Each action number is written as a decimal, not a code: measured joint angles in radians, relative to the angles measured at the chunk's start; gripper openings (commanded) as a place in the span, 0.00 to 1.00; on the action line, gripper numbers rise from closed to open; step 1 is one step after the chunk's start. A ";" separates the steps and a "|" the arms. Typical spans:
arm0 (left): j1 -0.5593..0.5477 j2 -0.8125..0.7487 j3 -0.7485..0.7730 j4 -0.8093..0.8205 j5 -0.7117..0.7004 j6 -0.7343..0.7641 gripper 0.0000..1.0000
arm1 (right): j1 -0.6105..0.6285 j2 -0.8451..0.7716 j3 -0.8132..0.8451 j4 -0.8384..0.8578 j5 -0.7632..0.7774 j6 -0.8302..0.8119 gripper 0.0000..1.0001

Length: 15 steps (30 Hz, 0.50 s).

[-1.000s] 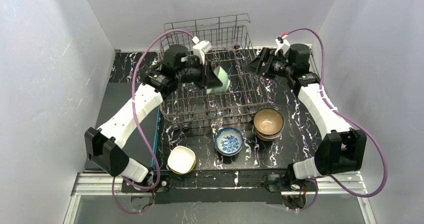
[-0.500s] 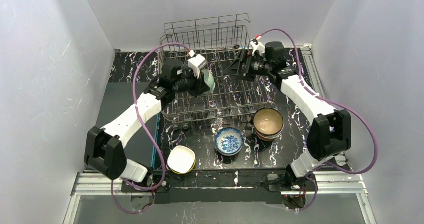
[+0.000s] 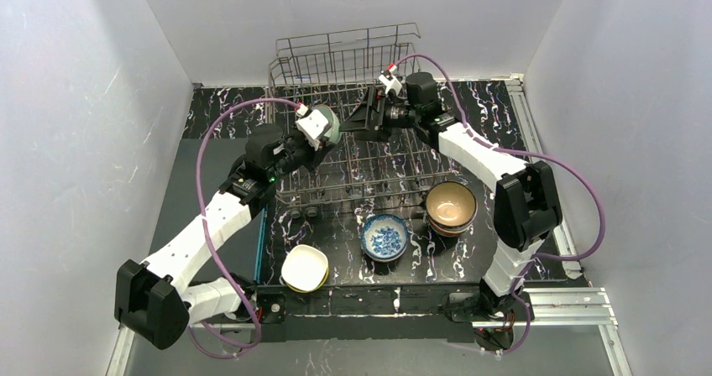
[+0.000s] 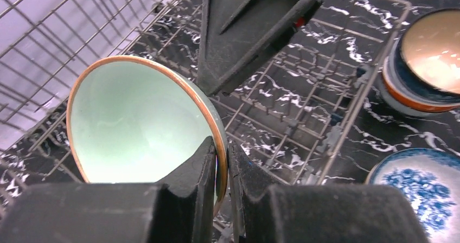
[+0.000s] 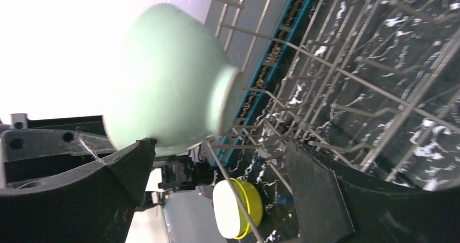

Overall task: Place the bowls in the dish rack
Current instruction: Turn the bowl upside down on the dish rack.

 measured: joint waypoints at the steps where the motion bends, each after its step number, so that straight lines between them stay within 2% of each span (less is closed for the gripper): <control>1: -0.001 -0.005 -0.008 0.005 -0.015 0.011 0.00 | 0.010 0.003 0.000 0.012 -0.003 0.010 0.99; 3: -0.016 -0.010 -0.050 0.028 -0.074 0.055 0.00 | 0.040 0.008 0.000 0.074 -0.013 0.066 0.99; 10: -0.035 -0.011 -0.066 0.026 -0.100 0.085 0.00 | 0.074 0.008 -0.005 0.182 -0.024 0.129 0.99; 15: -0.035 -0.027 -0.066 0.030 -0.119 0.092 0.00 | 0.086 0.010 -0.004 0.177 -0.018 0.127 0.99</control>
